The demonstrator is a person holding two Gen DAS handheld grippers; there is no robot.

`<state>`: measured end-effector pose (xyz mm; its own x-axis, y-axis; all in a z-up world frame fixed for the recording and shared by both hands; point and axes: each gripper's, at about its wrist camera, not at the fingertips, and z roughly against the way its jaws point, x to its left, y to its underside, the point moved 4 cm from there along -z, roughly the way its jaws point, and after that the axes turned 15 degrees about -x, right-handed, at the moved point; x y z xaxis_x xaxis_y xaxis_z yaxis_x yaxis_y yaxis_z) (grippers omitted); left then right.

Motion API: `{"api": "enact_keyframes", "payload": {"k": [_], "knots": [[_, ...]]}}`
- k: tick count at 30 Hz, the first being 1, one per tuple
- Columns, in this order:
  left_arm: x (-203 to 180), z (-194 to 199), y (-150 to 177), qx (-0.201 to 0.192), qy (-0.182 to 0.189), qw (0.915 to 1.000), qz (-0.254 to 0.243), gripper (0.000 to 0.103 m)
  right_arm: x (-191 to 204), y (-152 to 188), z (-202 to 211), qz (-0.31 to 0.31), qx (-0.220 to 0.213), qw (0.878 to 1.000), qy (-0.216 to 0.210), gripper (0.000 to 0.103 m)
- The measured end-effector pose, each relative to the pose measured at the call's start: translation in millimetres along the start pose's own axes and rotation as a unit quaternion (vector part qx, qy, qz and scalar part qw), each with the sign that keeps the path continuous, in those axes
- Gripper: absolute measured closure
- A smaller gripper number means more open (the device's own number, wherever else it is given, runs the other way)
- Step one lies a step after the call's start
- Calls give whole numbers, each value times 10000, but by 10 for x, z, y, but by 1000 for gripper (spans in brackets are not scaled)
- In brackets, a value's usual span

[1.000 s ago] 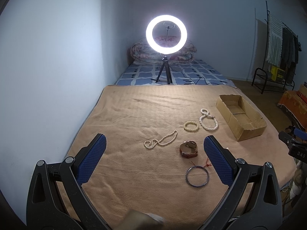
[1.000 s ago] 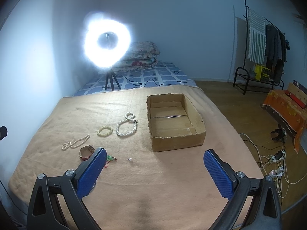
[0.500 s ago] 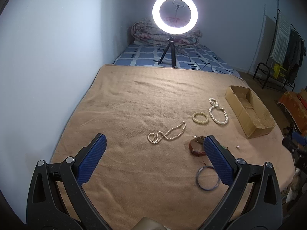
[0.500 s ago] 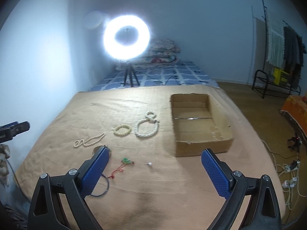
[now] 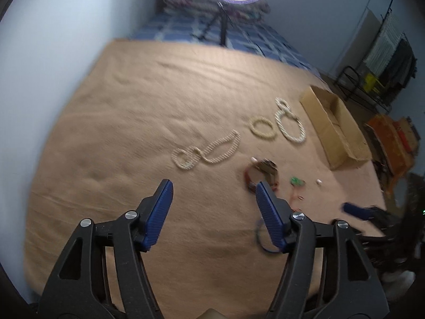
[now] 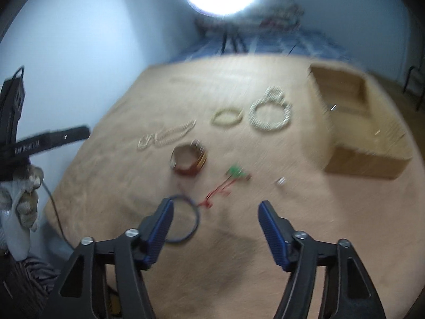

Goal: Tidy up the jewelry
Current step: 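Close the left tool on the brown watch while the right tool grasps the dark bangle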

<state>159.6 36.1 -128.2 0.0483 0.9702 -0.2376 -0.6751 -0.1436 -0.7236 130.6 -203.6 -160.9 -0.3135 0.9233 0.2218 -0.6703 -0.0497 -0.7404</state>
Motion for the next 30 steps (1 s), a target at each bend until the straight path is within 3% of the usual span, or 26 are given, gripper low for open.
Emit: {"api": "enact_keyframes", "payload": {"k": [2,6,16,19,30], "knots": [[-72,-118,14,196,150,9997,-61,41,44,91,-68,-24,190,9998,-95,43],[-180,-390,30,492,264,9983,-167,42,116,260,-216,-9,483,9985,-253,49],[-237,-1002,59,1027,419,9937,166,42,188,484,-478,-18,955,9948,-363,64],[-255,-1134,92,1193,473,9913,298,49,175,496,-574,-117,1035,9938,-383,65],[-287,-1466,209,1488,286,9882,223,49,303,517,-740,361,1149,9926,-147,67]]}}
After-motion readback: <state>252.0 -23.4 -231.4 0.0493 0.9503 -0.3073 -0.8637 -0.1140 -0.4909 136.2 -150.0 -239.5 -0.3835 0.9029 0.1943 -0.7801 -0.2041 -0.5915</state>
